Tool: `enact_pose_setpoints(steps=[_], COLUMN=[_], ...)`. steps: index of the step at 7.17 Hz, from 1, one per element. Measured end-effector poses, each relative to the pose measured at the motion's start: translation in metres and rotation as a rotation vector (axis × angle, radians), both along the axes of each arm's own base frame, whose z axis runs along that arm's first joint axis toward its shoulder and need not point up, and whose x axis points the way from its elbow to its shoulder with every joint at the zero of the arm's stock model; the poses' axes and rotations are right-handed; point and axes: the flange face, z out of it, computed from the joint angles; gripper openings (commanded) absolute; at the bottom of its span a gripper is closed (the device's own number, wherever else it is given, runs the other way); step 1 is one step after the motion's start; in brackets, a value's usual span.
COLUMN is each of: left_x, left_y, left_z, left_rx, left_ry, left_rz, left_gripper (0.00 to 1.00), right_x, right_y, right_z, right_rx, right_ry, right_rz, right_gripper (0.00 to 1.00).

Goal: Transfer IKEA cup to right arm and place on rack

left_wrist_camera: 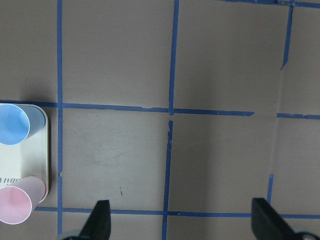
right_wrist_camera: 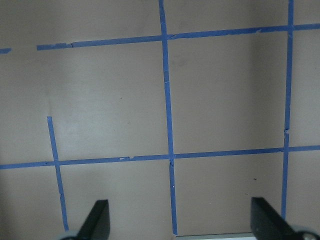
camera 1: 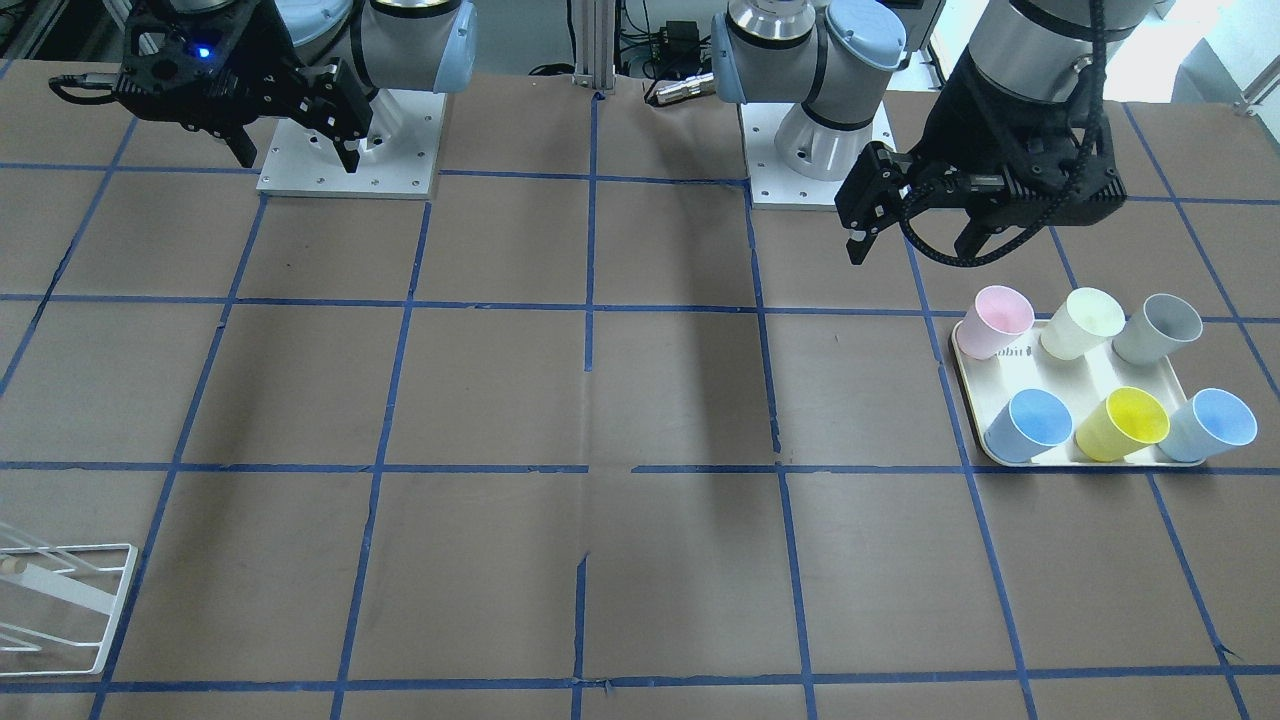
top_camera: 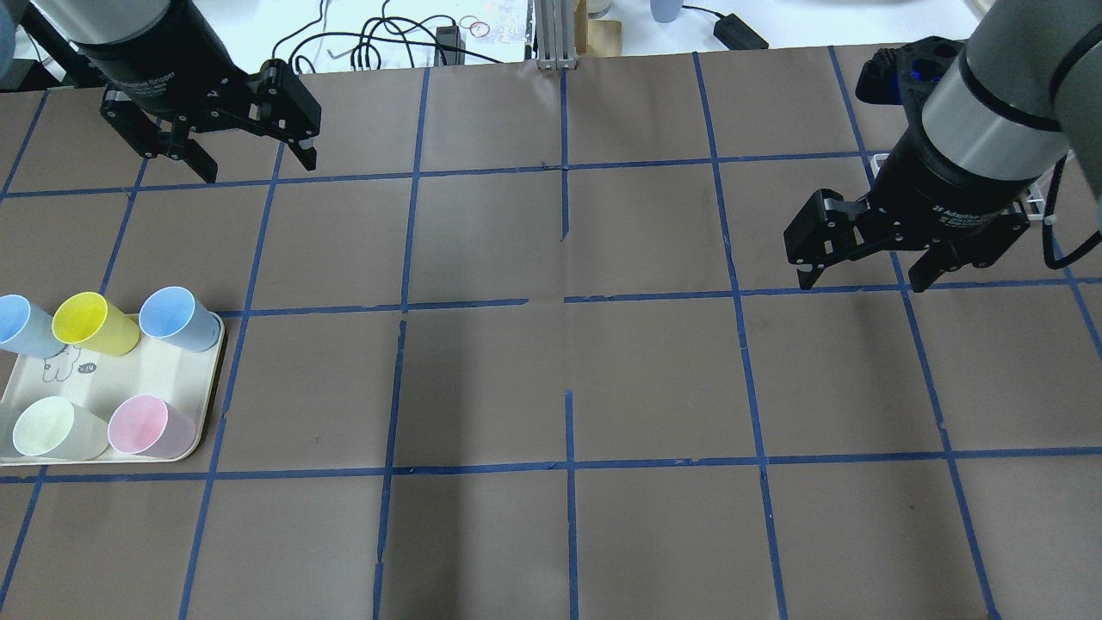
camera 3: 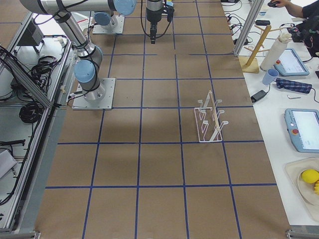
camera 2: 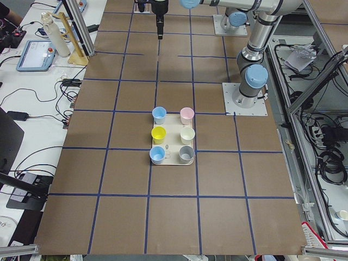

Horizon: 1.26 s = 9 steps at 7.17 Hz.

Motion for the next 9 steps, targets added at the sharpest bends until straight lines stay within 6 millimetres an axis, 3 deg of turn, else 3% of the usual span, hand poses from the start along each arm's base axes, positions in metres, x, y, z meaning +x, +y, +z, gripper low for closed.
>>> enact_pose_setpoints(steps=[4, 5, 6, 8, 9], left_x=[0.001, 0.014, 0.048, 0.17, 0.235], left_y=[0.003, 0.005, 0.006, 0.016, 0.032], left_z=[-0.001, -0.001, -0.004, -0.028, -0.051], left_rx=[0.003, 0.009, 0.025, 0.072, 0.097], left_ry=[0.0, -0.002, -0.001, 0.026, 0.056], left_rz=[-0.008, -0.029, -0.054, -0.089, -0.098], left_gripper=[1.0, 1.0, 1.0, 1.0, 1.0], right_x=[0.0, 0.0, 0.0, 0.001, 0.001], right_y=[0.0, 0.0, 0.0, 0.0, -0.001], right_z=[0.0, 0.0, 0.0, 0.002, 0.003], right_rx=[-0.001, -0.001, -0.002, -0.004, -0.009], right_ry=[-0.002, -0.003, -0.002, -0.006, -0.013], right_rz=[-0.002, -0.002, -0.003, -0.008, -0.01], right_gripper=[1.0, 1.0, 1.0, 1.0, 1.0])
